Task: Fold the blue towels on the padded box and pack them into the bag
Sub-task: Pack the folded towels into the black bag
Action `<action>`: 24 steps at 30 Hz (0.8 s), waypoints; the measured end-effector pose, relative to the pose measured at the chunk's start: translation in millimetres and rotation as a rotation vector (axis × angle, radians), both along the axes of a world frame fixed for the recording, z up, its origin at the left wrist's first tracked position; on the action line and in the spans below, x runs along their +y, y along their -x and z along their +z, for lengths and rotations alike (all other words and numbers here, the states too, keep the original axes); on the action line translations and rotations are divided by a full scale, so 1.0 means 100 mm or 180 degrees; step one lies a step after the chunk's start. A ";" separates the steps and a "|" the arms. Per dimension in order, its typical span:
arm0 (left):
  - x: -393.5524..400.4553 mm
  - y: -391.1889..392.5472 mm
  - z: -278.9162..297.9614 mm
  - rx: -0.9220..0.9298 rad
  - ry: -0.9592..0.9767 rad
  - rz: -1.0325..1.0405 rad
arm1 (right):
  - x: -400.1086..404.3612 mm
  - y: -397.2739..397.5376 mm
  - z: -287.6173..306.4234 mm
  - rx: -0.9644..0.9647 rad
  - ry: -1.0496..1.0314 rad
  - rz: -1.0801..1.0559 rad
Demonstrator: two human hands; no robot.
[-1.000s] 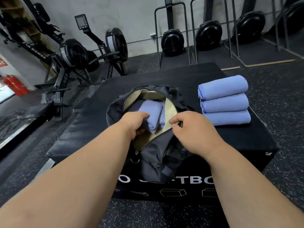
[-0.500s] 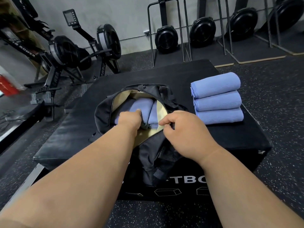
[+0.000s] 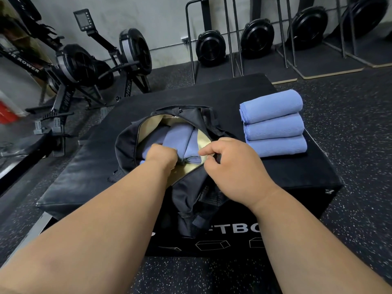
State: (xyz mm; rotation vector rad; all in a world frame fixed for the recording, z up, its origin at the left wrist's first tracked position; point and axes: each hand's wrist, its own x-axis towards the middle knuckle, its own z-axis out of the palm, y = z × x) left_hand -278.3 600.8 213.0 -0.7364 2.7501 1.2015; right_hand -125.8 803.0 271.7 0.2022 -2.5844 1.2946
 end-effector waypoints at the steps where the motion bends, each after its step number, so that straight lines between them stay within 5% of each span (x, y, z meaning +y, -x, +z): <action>1: 0.00 -0.04 0.02 0.0051 0.0057 -0.0003 | -0.01 0.00 0.00 0.0027 0.0010 -0.0002; 15: -0.01 -0.29 0.35 -0.0489 0.1817 -0.1028 | -0.01 -0.01 -0.01 -0.0024 0.0107 0.0073; 20: -0.04 -0.45 0.71 0.0225 0.1574 -0.0812 | 0.06 -0.02 0.03 0.0137 0.0531 -0.0069; 24: 0.22 -0.69 1.20 0.0996 0.0988 -0.0856 | 0.23 -0.02 0.05 -0.0151 0.1666 -0.0588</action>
